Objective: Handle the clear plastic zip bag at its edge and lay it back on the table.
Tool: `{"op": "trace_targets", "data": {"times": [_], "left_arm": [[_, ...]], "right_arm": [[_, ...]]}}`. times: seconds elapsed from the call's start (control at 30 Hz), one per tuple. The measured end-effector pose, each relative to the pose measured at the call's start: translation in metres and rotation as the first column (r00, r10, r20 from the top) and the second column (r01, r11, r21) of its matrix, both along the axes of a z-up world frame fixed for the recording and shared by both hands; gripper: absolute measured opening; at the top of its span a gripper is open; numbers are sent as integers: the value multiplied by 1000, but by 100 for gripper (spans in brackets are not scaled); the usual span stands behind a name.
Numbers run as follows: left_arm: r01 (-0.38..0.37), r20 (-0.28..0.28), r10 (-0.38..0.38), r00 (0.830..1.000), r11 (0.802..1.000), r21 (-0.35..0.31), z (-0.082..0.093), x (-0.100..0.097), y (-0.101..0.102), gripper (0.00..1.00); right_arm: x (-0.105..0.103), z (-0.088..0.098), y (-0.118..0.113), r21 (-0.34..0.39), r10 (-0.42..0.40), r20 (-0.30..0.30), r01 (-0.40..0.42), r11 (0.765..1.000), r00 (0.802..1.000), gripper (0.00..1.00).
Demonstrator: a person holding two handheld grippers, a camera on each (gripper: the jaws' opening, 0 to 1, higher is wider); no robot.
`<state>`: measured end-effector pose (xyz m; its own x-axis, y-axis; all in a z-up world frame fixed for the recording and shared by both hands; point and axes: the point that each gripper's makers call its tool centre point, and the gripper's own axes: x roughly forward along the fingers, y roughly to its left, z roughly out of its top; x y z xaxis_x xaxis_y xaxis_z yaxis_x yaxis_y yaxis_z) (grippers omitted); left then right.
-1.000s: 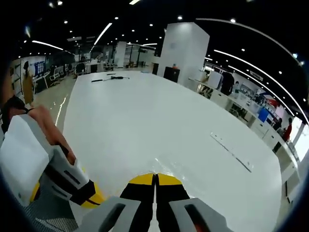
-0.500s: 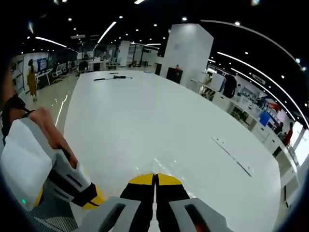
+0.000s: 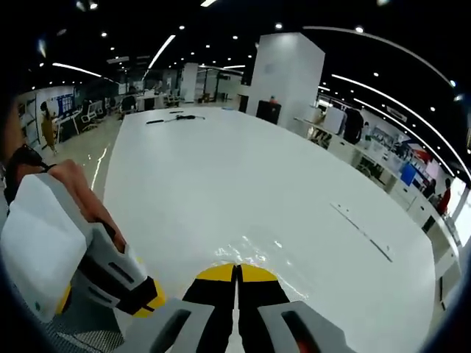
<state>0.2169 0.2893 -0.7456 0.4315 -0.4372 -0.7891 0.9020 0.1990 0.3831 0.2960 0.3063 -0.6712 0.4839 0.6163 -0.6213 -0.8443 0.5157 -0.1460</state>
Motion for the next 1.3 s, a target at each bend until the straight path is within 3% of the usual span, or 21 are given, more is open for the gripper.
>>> {"op": "trace_targets", "data": {"times": [0.1, 0.37, 0.9, 1.13, 1.3], "left_arm": [[3, -3, -3, 1000, 1000, 2, 0, -2, 0, 0], [-8, -18, 9, 1000, 1000, 6, -5, -4, 2, 0], [-40, -10, 40, 999, 999, 6, -6, 1, 4, 0], [-53, -5, 53, 999, 999, 14, -8, 6, 6, 0], [-69, 0, 69, 998, 997, 20, -9, 15, 8, 0]], "right_arm": [[-5, 2, 0, 5, -3, -10, 3, 1000, 1000, 0], [-6, -16, 0, -4, -1, -58, 1, 1000, 998, 0], [-30, -36, -4, -58, 57, -123, -64, 996, 991, 6], [-37, -30, -5, -46, 55, -126, -61, 997, 990, 10], [-34, -26, -15, -18, 12, -119, -15, 1000, 993, 11]]}}
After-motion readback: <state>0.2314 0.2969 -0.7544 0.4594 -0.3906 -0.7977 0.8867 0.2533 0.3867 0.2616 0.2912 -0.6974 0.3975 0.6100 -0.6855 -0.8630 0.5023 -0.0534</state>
